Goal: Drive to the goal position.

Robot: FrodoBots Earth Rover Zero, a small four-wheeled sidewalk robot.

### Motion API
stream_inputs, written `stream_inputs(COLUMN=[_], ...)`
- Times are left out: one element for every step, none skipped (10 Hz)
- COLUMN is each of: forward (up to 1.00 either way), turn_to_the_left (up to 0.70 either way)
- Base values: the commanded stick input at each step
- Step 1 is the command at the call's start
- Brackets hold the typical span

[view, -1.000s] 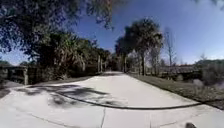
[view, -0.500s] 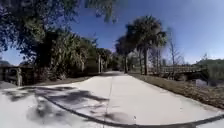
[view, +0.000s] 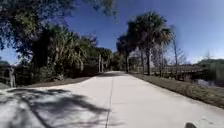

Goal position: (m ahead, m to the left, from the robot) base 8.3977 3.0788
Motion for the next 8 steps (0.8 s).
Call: stream_inputs(forward=[1.00, 1.00, 1.00, 1.00, 1.00, 1.00, 1.00, 1.00], turn_to_the_left=[-0.05, -0.04, -0.04, -0.03, -0.03, -0.02, -0.02, -0.02])
